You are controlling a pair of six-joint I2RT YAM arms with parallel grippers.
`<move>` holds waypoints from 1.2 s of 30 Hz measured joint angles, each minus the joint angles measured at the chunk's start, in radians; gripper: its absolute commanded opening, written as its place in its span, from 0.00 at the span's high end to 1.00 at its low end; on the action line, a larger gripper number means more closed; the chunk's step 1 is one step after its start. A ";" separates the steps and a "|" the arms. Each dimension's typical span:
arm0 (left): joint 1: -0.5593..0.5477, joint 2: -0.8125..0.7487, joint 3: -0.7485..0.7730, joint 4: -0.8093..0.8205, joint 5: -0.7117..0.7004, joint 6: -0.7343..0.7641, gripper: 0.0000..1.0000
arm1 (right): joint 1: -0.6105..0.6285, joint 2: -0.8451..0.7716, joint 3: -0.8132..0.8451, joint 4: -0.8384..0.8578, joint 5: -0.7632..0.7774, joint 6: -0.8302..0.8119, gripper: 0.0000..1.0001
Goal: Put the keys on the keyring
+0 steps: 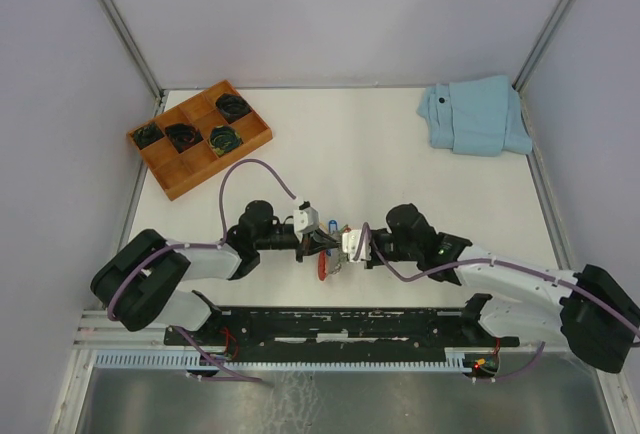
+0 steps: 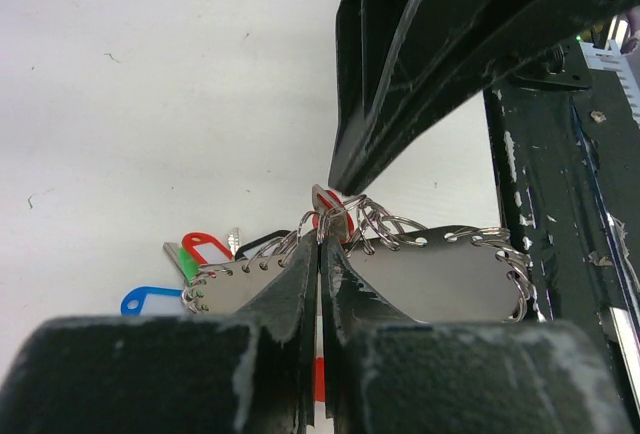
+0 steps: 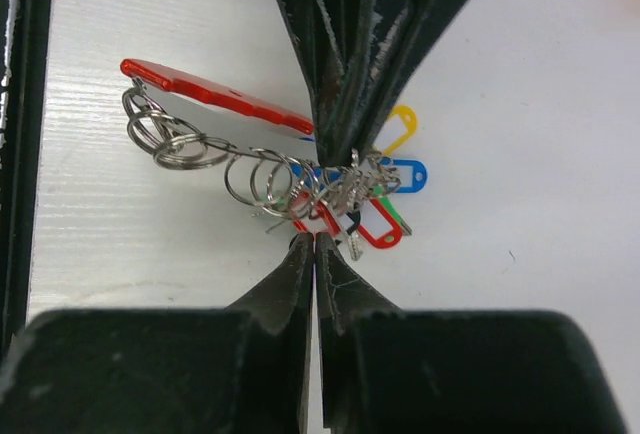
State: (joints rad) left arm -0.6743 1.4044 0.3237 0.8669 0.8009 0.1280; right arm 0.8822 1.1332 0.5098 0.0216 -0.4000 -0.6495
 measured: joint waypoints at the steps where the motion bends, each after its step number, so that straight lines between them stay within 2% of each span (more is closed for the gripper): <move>1: 0.000 -0.001 0.000 -0.005 -0.004 0.000 0.97 | 0.000 -0.018 -0.008 0.002 0.013 0.008 0.86; 8: 0.000 -0.007 0.000 -0.028 -0.014 0.001 0.97 | 0.000 -0.170 -0.055 0.043 0.083 0.063 0.76; 16: 0.000 -0.014 0.000 -0.034 -0.014 0.001 0.97 | 0.000 -0.090 -0.090 0.114 0.057 0.085 0.69; 36: 0.001 -0.016 0.000 -0.036 -0.013 0.000 0.97 | 0.000 -0.005 -0.105 0.271 -0.012 0.104 0.67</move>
State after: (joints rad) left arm -0.6735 1.3884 0.3237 0.8310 0.7876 0.1284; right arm 0.8822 1.1282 0.4053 0.2928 -0.4122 -0.5457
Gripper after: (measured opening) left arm 0.043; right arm 0.329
